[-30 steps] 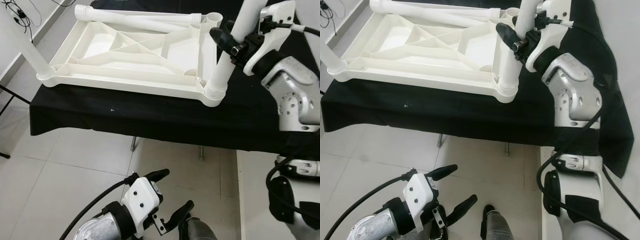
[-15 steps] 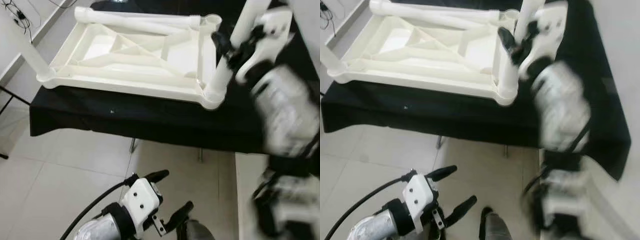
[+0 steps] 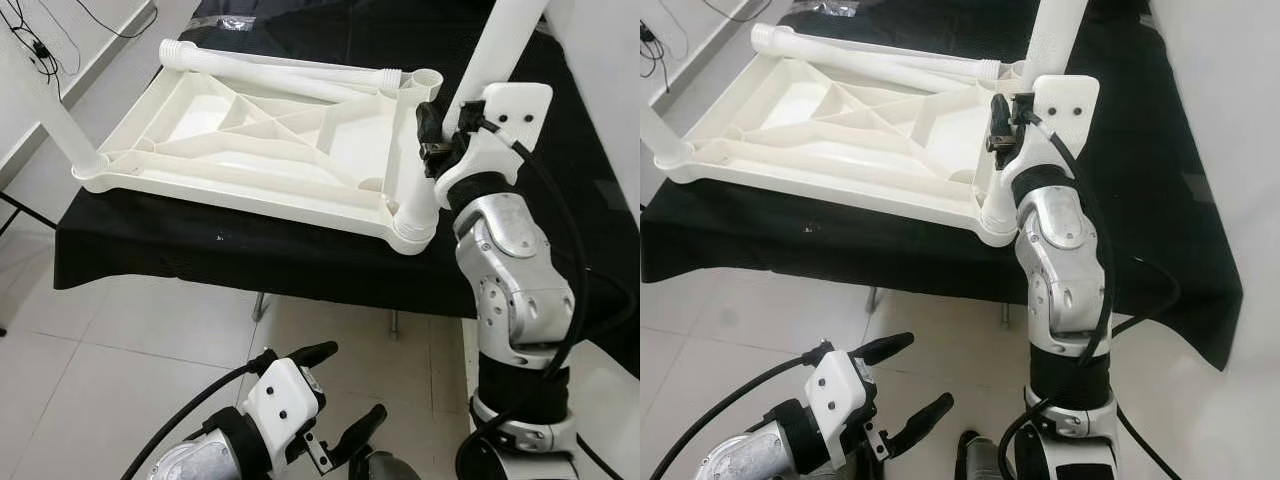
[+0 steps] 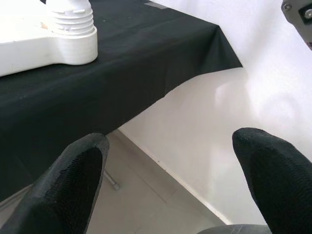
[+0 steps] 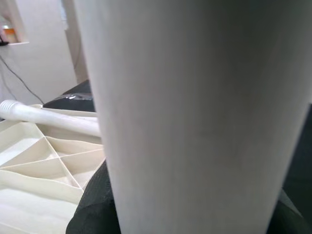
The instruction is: Building children table
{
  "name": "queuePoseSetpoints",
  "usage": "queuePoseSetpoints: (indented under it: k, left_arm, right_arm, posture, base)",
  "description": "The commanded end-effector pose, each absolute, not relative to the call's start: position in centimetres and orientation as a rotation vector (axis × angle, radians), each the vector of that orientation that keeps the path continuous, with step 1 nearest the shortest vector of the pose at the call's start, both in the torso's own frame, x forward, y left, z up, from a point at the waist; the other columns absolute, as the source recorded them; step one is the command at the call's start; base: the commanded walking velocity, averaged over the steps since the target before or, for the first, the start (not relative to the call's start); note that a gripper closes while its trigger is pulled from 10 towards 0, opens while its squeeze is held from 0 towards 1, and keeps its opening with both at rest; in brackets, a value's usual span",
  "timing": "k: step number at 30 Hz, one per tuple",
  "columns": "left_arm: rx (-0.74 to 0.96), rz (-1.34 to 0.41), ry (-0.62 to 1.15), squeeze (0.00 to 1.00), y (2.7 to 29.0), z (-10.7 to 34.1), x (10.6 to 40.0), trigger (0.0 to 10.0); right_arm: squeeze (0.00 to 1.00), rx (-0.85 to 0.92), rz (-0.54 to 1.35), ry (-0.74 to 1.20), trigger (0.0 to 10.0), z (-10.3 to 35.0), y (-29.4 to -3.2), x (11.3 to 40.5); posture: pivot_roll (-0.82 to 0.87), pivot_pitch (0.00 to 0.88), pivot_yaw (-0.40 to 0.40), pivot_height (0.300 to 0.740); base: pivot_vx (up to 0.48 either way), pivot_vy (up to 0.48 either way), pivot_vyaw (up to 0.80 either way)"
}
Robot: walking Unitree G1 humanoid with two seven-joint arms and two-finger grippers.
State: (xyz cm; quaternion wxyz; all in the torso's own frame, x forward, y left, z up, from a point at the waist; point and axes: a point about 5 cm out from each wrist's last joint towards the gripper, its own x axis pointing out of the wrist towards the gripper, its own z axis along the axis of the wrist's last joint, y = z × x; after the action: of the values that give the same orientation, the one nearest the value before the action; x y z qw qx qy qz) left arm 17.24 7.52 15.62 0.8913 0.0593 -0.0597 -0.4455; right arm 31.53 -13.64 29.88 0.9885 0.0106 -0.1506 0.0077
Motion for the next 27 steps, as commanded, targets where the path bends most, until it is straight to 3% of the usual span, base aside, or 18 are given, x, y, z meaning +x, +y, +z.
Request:
queuePoseSetpoints:
  k: [1,3,4,5,9,10,16,27]
  left_arm:
    - [0.122,-0.932,-0.11,0.0,7.5,15.2,16.9,10.0]
    - [0.122,-0.931,-0.11,0.0,7.5,15.2,16.9,10.0]
    - [0.122,-0.931,-0.11,0.0,7.5,15.3,17.0,10.0]
    - [0.122,-0.93,-0.11,0.0,7.5,15.3,17.0,10.0]
    - [0.121,-0.93,-0.111,0.0,7.5,15.3,17.0,10.0]
    - [0.12,-0.929,-0.111,0.0,7.5,15.3,17.0,10.0]
    - [0.119,-0.928,-0.112,0.0,7.5,15.4,17.0,10.0]
    - [0.117,-0.924,-0.119,0.0,7.3,15.4,17.2,10.0]
  right_arm:
    - [0.0,0.013,0.015,-0.068,10.0,25.6,-13.6,32.3]
    - [0.0,-0.006,0.029,-0.067,10.0,25.7,-13.5,32.3]
    - [0.98,0.006,0.042,-0.075,10.0,25.9,-13.5,32.4]
    - [1.0,0.017,0.058,-0.096,10.0,26.3,-13.4,32.5]
    - [1.0,0.068,0.186,-0.184,10.0,28.2,-12.8,32.6]
    - [0.0,0.099,0.248,-0.236,10.0,29.2,-12.7,32.5]
    - [0.0,0.091,0.325,-0.286,10.0,30.2,-12.9,32.5]
    - [0.0,-0.089,0.723,-0.399,10.0,33.6,-16.3,34.0]
  posture:
    - [0.07,0.309,0.0,0.74]
    - [0.07,0.309,0.0,0.74]
    - [0.07,0.315,0.003,0.74]
    - [0.07,0.316,0.003,0.74]
    - [0.07,0.321,0.006,0.74]
    - [0.07,0.321,0.006,0.74]
    - [0.07,0.326,0.007,0.74]
    - [0.07,0.328,-0.005,0.74]
  base:
    - [0.0,0.0,0.0]
    - [0.0,0.0,0.0]
    - [0.0,0.0,0.0]
    - [0.0,0.0,0.0]
    - [0.0,0.0,0.0]
    - [0.0,0.0,0.0]
    - [0.0,0.0,0.0]
    - [0.0,0.0,0.0]
